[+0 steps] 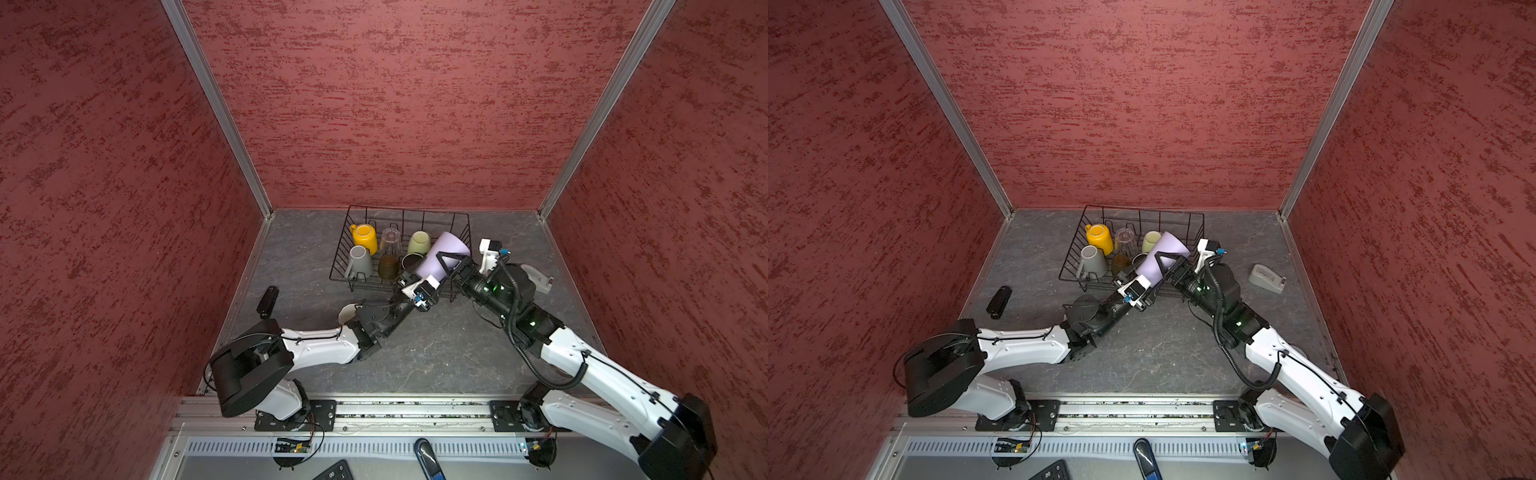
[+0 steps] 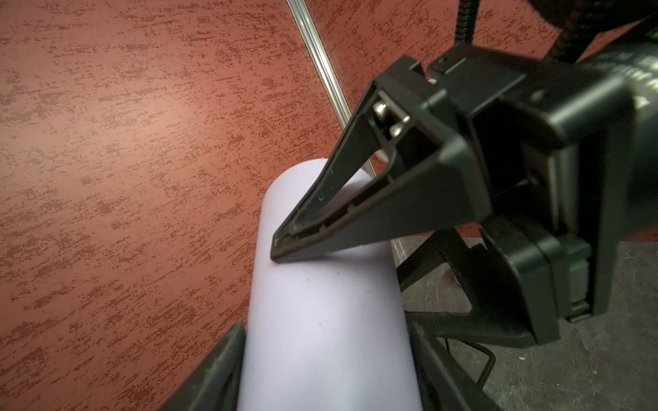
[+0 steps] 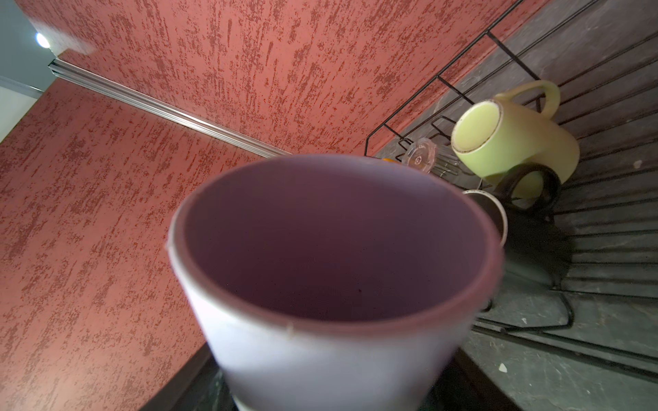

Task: Load cups into a dish rack
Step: Pass the cup.

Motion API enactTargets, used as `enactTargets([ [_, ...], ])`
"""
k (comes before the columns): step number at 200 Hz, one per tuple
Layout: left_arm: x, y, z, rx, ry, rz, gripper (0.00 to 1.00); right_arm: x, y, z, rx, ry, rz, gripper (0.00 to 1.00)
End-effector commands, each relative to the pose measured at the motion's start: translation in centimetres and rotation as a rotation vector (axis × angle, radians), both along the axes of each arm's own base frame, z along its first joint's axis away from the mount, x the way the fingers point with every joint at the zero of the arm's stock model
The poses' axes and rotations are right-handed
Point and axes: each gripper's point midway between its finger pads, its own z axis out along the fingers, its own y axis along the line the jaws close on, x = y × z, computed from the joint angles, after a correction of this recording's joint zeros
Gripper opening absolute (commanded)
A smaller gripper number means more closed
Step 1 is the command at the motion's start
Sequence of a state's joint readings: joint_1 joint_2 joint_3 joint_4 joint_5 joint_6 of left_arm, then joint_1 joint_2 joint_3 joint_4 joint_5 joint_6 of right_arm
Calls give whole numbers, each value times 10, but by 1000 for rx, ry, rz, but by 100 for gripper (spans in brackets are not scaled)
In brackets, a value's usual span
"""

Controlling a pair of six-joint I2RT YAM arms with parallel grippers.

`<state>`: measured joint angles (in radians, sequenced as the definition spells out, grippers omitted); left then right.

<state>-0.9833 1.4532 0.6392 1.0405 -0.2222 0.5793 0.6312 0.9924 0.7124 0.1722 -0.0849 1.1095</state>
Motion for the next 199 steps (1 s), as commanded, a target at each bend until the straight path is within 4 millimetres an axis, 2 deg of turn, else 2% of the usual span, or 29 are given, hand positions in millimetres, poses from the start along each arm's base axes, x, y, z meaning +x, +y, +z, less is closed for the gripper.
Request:
enactTargets([
  [1,18,30,44,-150,14,93,2,-5,3,-1,3,6,26,61],
  [49,20,43,58,-172,15,100,0,-4,2,-4,6,9,19,68],
  [107,15,44,65,-184,3,75,0,-2,-1,-7,-4,17,1,86],
  [155,12,44,66,-186,4,59,0,1,-3,-11,-21,24,-15,93],
  [177,13,43,66,-161,27,59,0,2,-13,-7,-45,13,-42,93],
  [199,20,44,63,-125,140,32,0,3,-43,1,-101,-7,-114,94],
])
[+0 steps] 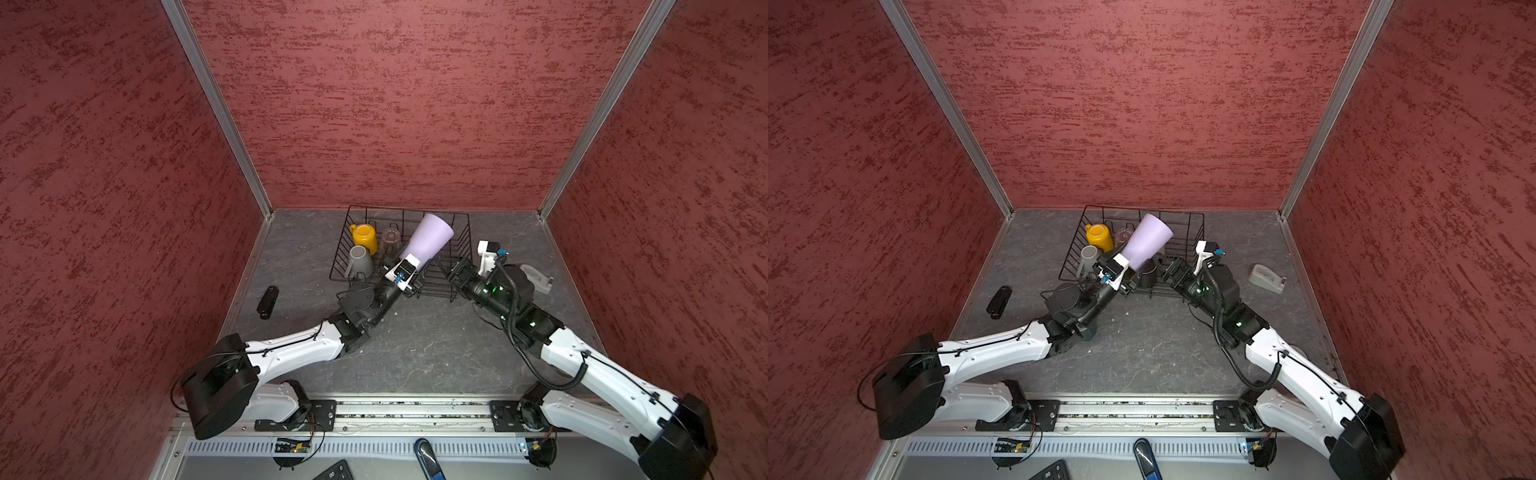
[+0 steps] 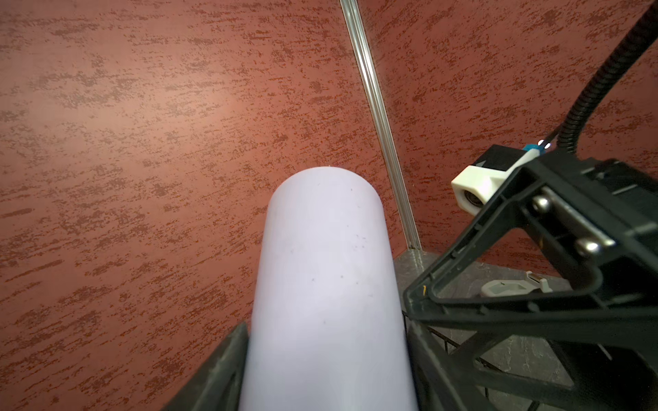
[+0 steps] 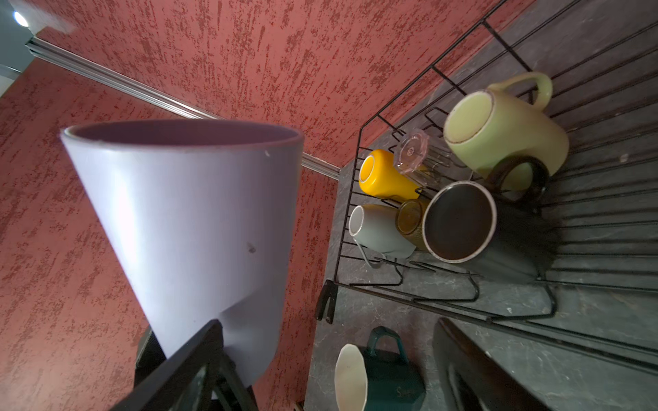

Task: Load cups into a dish rack
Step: Pass the cup, then rotate the dish rack at the top-center of the table.

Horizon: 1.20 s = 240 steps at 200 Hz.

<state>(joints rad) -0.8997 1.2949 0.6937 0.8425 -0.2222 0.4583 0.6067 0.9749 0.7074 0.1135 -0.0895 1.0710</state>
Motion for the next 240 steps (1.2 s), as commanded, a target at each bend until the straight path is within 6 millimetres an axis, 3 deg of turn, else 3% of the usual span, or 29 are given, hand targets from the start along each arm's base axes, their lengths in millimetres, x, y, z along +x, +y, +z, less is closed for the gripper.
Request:
enactTargets([
  [1,4,7,19,-30,78,-29,0,2,-34,12,-49,-24,-101,94],
  [35,21,17,14,-34,398,-80,0,5,-88,18,-161,-42,-221,96],
  [68,36,20,14,6,601,-49,0,14,-114,17,-184,-38,-236,97],
  [107,46,11,14,64,739,-32,0,38,-127,-16,-303,43,-200,94],
  [161,54,1,18,81,794,-22,0,63,-139,-78,-533,164,-171,72],
  [198,55,-7,23,61,780,-52,0,69,-131,-109,-549,209,-104,62],
  [240,56,-18,25,49,772,-86,0,76,-126,-127,-536,225,-82,56],
])
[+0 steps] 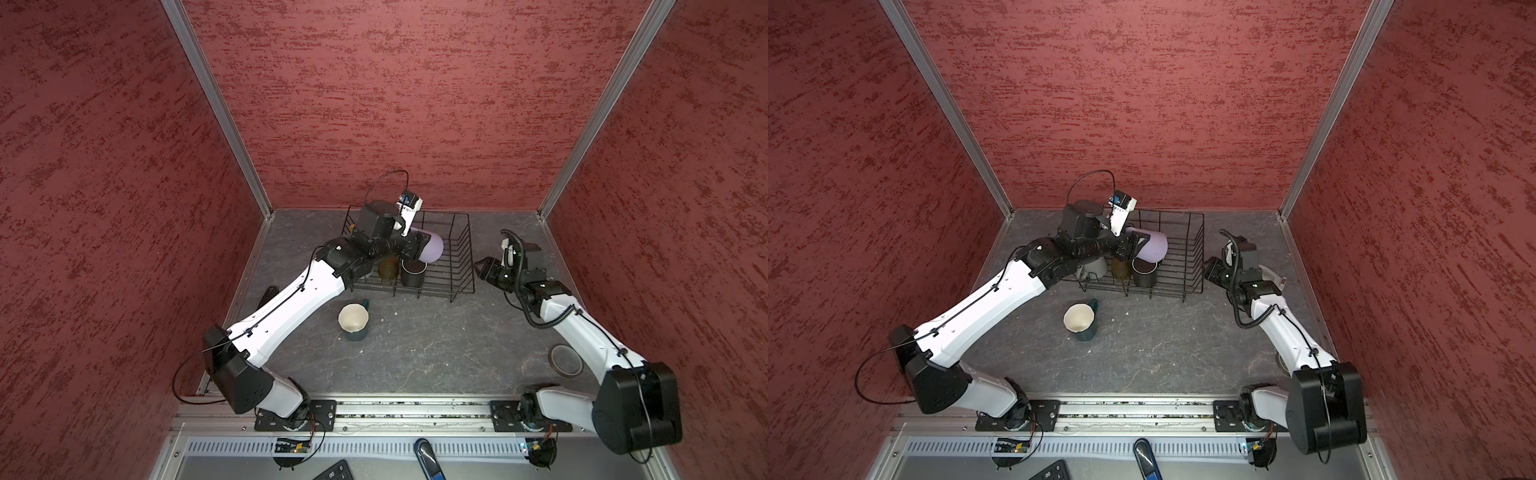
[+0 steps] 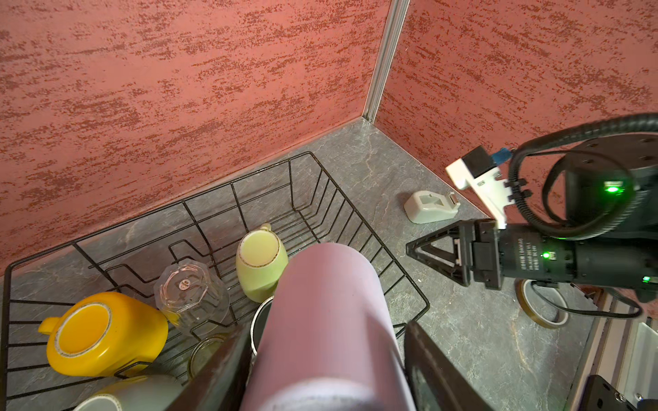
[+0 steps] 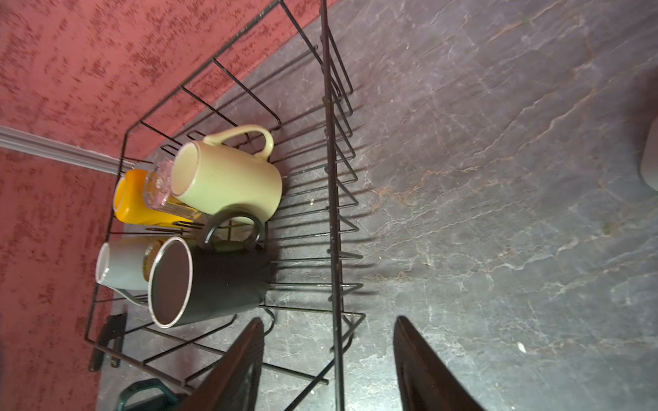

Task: Load cups into a dish rack
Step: Rotate the dish rack at the top-center of the table.

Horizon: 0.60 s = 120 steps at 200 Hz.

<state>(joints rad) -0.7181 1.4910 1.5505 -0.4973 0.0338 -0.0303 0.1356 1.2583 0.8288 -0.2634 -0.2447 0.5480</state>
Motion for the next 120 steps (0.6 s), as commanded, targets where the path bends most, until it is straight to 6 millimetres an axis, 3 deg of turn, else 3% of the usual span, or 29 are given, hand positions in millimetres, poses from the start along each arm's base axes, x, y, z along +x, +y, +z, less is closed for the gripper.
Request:
enactTargets([
  [1,2,-14,15,-56,-24,-35,0,5,4,-4,7,-24,30,55],
  [66,8,-32,4,-50,-12,-58,0,3,25,-33,27,23,70,44],
  [120,15,-45,-1,-60,-17,-62,0,-5,35,-42,17,35,81,36],
])
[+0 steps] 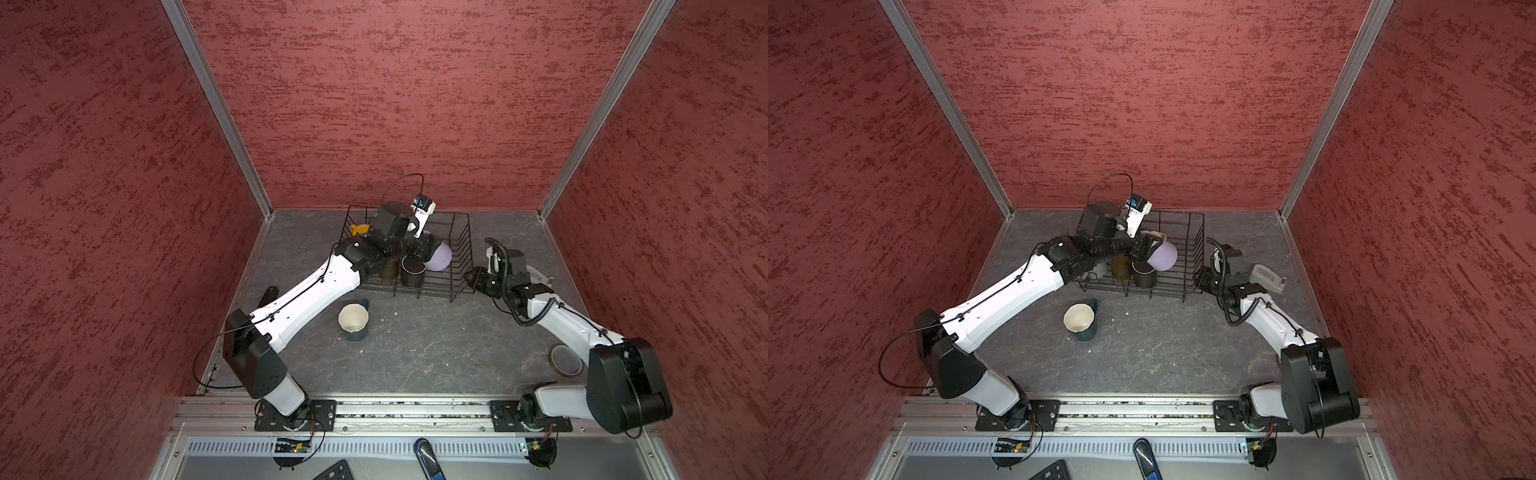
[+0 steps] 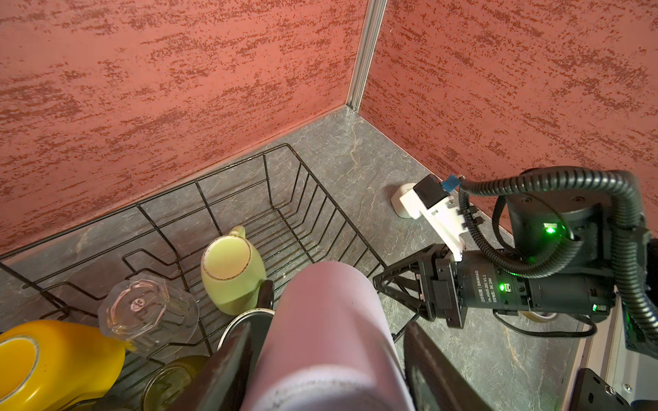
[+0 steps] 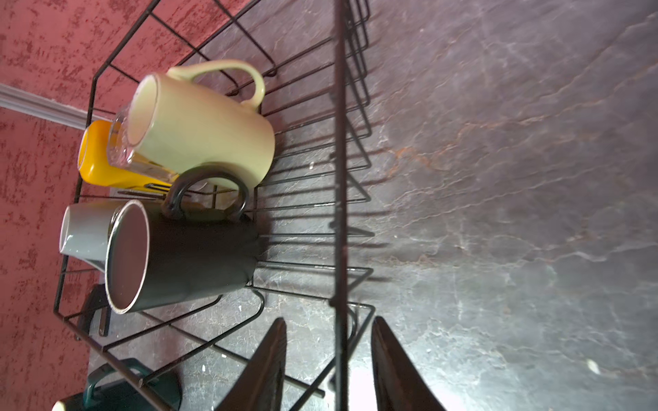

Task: Load cups into a dish rack
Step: Rotate the dish rack at the top-center of the table.

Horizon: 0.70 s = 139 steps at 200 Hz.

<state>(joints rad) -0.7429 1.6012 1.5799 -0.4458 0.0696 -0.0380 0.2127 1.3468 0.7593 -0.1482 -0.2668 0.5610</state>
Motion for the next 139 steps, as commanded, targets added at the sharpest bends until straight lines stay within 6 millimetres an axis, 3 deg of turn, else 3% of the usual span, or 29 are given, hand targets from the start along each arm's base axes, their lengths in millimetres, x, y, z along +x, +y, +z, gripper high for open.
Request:
enactTargets([
  [1,5,-11,24,-64,-52,-8,0,-1,3,-3,2,-14,-3,36],
  [71,19,-19,15,-53,-74,13,0,-18,10,-14,-7,6,3,29],
  [139,36,-31,4,-46,-83,27,0,-34,28,-17,11,18,29,25],
])
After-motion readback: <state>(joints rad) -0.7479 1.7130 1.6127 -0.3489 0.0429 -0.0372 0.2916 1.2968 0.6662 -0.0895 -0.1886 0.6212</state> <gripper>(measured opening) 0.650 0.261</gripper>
